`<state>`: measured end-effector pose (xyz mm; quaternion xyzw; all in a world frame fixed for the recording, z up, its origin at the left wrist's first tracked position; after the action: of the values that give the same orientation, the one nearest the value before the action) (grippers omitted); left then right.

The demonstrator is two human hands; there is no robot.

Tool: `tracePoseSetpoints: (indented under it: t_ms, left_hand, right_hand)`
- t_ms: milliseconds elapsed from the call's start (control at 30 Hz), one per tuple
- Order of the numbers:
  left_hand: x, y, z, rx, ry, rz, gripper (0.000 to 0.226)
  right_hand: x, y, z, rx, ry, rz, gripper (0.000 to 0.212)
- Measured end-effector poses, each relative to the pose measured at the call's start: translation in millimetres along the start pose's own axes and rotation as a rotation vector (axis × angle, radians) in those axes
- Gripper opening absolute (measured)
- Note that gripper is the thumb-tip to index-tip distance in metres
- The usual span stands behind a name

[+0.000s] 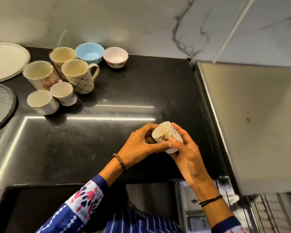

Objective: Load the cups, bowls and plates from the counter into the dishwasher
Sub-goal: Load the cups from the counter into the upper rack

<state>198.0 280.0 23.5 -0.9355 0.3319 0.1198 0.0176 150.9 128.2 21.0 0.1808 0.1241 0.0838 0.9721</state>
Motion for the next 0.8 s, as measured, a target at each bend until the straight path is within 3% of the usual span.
tracePoseSetpoints:
  t_ms: [267, 567, 800]
  left_hand:
    - [-5.6, 144.4, -10.9, -0.175, -0.093, 0.184, 0.045]
    - [6.0, 309.0, 24.1, -0.163, -0.188, 0.321, 0.043]
    - [35.0, 394.4, 87.2, -0.022, -0.265, 0.359, 0.038]
  right_hand:
    - [-117.3, -92.9, 10.6, -0.013, -0.090, -0.142, 0.049]
    - [-252.4, -199.6, -5.9, 0.051, -0.099, -0.315, 0.046]
    - [-306.3, -282.6, -45.1, 0.048, 0.009, -0.414, 0.049]
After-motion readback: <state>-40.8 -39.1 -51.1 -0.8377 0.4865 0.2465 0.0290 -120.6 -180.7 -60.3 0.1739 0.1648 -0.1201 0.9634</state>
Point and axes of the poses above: each hand's wrist, its own x-axis towards the middle knuckle, its own y-axis out of the palm, z = x × y, the point moved 4 cm from there along x, towards the middle knuckle, and after that the axes turned 13 degrees about z, right-handed, at the moved point
